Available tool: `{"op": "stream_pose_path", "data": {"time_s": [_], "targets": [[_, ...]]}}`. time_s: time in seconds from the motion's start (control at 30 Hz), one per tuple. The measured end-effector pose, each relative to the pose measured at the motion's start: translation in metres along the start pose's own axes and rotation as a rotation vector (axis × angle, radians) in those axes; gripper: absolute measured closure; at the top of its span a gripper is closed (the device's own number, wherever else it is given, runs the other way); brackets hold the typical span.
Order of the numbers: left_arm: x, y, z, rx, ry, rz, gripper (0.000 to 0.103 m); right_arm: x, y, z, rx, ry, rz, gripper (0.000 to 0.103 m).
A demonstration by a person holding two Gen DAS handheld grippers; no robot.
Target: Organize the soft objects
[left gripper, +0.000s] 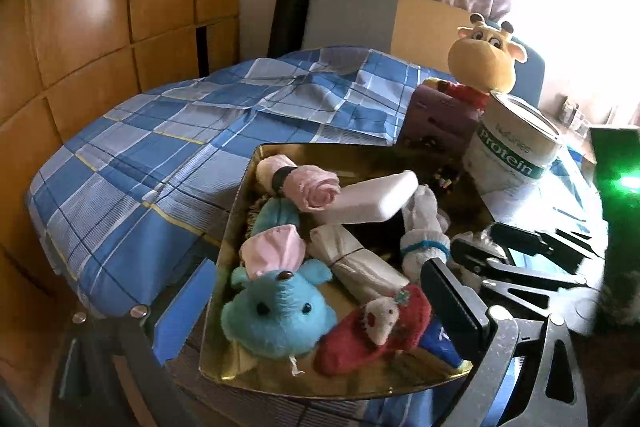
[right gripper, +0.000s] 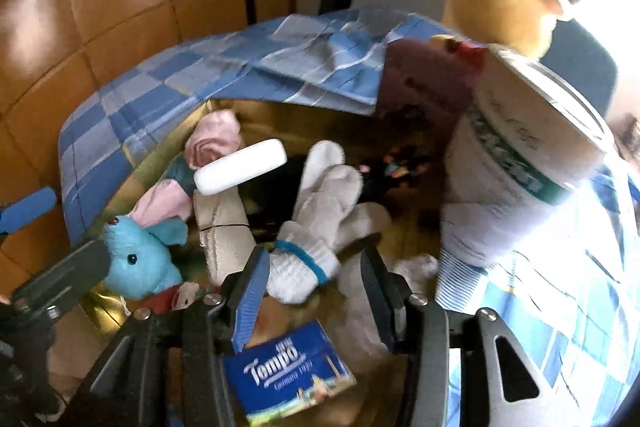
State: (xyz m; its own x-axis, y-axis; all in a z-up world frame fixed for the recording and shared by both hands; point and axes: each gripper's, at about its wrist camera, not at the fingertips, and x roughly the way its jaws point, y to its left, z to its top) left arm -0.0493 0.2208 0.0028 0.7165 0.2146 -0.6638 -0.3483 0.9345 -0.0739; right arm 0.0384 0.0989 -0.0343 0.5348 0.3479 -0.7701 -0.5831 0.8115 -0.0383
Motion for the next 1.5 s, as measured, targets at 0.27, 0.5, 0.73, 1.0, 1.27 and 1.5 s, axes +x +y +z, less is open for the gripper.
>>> {"op": "stream_pose_path", "data": {"time_s": [0.27, 0.5, 0.73, 1.0, 1.27, 1.5], "targets": [[-0.016, -0.016, -0.003, 0.010, -0.065, 0.025, 0.000, -0.028, -0.019, -0.022, 0.128, -0.064, -0.114, 0.054], [-0.022, -0.025, -0.005, 0.014, -0.071, 0.031, 0.000, -0.039, -0.028, -0.034, 0.169, -0.082, -0.137, 0.054], [-0.023, -0.028, -0.006, 0.020, -0.070, 0.033, 0.000, -0.043, -0.025, -0.037, 0.169, -0.096, -0.137, 0.054], [-0.023, -0.029, -0.007, 0.028, -0.067, 0.036, 0.000, -0.042, -0.025, -0.036, 0.169, -0.097, -0.130, 0.054], [-0.023, -0.029, -0.007, 0.028, -0.067, 0.039, 0.000, -0.042, -0.025, -0.036, 0.169, -0.096, -0.126, 0.054], [-0.023, -0.028, -0.007, 0.027, -0.065, 0.037, 0.000, -0.043, -0.024, -0.036, 0.166, -0.095, -0.126, 0.054]]}}
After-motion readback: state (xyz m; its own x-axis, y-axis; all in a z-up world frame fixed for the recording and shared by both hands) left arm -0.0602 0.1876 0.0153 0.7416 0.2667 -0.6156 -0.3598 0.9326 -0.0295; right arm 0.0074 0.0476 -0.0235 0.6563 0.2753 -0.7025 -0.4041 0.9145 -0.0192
